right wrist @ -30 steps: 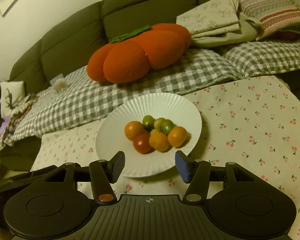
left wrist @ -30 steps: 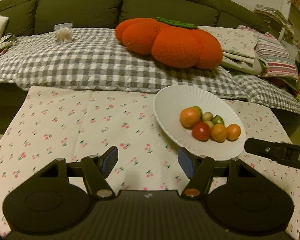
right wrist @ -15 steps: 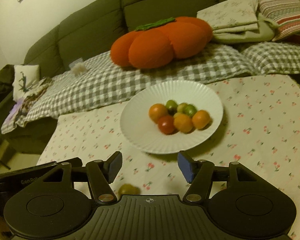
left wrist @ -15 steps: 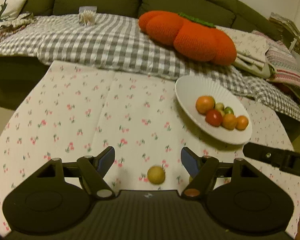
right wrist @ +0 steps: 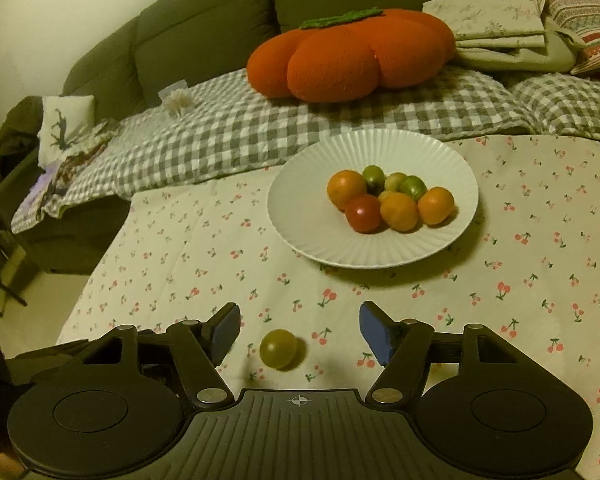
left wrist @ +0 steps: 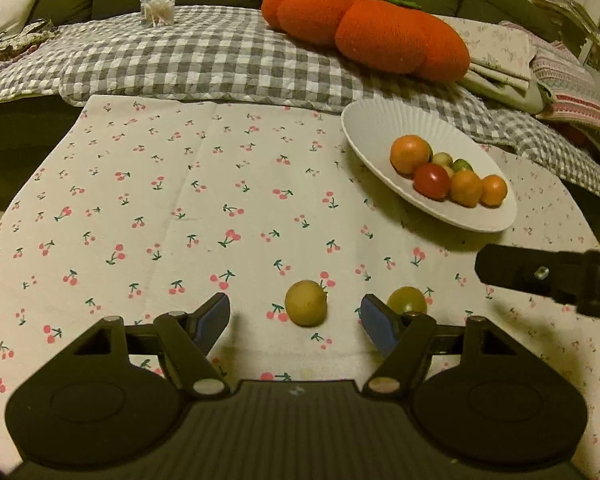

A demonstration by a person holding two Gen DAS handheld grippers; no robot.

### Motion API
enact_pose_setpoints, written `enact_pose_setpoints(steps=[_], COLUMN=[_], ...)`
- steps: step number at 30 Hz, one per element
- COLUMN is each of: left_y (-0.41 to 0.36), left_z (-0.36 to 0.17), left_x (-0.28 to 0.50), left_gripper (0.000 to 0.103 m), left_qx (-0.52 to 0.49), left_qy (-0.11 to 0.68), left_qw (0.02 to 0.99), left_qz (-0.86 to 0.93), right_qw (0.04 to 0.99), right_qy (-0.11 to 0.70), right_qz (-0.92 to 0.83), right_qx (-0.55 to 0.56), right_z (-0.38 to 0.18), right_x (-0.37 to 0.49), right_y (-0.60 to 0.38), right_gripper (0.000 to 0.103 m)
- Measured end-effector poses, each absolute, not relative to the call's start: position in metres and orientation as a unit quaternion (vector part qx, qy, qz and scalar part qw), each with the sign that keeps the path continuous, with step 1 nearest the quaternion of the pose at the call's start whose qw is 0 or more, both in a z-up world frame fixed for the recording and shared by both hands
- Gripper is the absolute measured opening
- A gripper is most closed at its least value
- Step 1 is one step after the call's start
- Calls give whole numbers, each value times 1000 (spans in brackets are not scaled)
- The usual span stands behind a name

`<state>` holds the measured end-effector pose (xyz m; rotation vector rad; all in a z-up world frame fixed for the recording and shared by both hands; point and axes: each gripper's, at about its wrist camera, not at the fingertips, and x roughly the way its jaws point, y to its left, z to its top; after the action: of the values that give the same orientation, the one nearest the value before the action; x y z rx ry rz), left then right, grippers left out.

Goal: Organize fruits
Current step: 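Withdraw both tools toward the last two fruits on the tablecloth, then grasp a pale yellow fruit with the left tool while the right tool grasps a lime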

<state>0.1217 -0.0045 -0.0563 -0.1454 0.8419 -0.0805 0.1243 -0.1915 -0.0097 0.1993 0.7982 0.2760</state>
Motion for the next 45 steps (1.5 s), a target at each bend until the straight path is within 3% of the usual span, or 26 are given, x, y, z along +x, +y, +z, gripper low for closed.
enact_pose_setpoints(steps=[2,10,33,35,38,45], left_y=[-6,-12,29,29,28,27], left_z=[-60,-71,-65,-66,-65,-62], left_x=[124,129,122,123,123,122], left_gripper=[65,24,24,24,24,24], left_qx=[-67,-51,-93,-93,-93,-98], left_qy=[409,403,429,430,431,428], left_qw=[909,913,898,898,898,898], left_qz=[-37,-47,20,19,16,12], right_qw=[907,905,900,900,898,901], right_qy=[388,394,403,401,405,401], right_qz=[132,127,166,170,169,167], right_qx=[97,94,27,20,9,-5], right_z=[-11,-17,-55,-58,-64,-65], right_x=[125,127,136,138,141,140], right_y=[-192,-192,-149,-144,-138,-133], right_gripper=[70,70,68,58,29,25])
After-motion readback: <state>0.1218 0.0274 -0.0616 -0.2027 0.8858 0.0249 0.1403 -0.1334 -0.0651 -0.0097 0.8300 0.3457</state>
